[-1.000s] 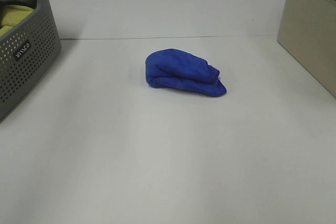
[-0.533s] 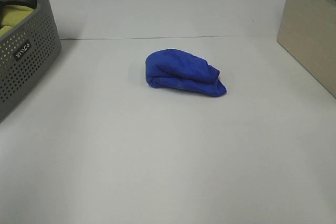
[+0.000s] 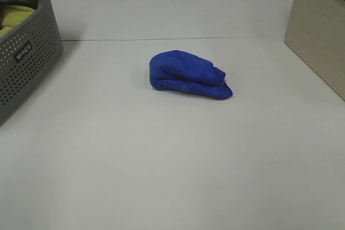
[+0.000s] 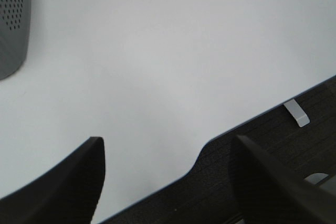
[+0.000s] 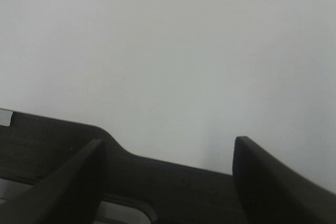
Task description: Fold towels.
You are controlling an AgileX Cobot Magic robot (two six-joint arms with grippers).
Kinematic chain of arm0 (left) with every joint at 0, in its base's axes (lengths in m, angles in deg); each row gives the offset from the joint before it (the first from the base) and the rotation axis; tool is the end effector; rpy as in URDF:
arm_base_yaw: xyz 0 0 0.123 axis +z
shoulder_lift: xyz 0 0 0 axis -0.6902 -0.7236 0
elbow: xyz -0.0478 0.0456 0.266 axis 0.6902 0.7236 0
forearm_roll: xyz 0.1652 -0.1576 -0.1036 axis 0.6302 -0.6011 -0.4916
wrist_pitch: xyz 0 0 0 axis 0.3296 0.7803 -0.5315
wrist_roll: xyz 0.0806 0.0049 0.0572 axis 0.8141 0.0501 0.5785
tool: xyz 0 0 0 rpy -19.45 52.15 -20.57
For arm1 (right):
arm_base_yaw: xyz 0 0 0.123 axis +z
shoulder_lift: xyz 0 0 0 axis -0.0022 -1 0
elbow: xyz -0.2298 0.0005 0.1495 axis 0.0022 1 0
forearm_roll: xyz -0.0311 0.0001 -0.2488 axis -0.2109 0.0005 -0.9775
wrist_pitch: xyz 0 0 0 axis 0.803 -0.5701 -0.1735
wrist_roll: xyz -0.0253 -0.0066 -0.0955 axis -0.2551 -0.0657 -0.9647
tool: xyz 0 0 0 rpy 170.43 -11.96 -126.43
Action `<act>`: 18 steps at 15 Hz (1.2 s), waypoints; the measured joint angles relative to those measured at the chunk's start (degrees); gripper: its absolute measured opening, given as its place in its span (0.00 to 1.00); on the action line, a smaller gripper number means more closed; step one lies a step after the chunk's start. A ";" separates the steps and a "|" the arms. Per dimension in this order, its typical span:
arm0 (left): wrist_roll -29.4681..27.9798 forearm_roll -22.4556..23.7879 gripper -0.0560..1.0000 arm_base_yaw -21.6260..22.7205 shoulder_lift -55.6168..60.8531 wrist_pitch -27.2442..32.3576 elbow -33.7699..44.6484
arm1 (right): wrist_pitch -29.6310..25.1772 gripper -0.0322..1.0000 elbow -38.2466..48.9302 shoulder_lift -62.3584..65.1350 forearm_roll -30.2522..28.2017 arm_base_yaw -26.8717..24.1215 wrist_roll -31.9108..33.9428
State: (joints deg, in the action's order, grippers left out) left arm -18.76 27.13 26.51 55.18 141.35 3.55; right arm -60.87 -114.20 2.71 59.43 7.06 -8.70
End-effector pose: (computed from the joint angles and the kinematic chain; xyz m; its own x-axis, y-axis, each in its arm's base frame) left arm 0.0348 -0.0275 0.2722 -0.5981 0.2305 -0.7675 0.4360 0.8972 -0.0703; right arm 0.0606 0.0138 0.2698 -0.7553 -0.1608 -0.6353 -0.2133 0.9770 0.0064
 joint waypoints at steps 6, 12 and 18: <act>2.46 -0.57 0.66 0.00 0.23 -2.01 1.09 | 4.18 0.66 2.98 10.14 -0.23 0.00 0.00; 2.69 -0.57 0.66 0.00 0.23 -2.18 1.09 | 4.24 0.66 3.09 10.26 -0.23 0.00 0.00; 2.69 -0.63 0.66 10.60 0.46 -2.18 1.09 | 4.24 0.66 3.09 10.43 -0.17 -1.20 0.00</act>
State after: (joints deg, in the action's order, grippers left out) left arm -16.07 26.50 37.11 55.64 139.17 4.64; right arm -56.63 -111.11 13.14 59.26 5.86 -8.70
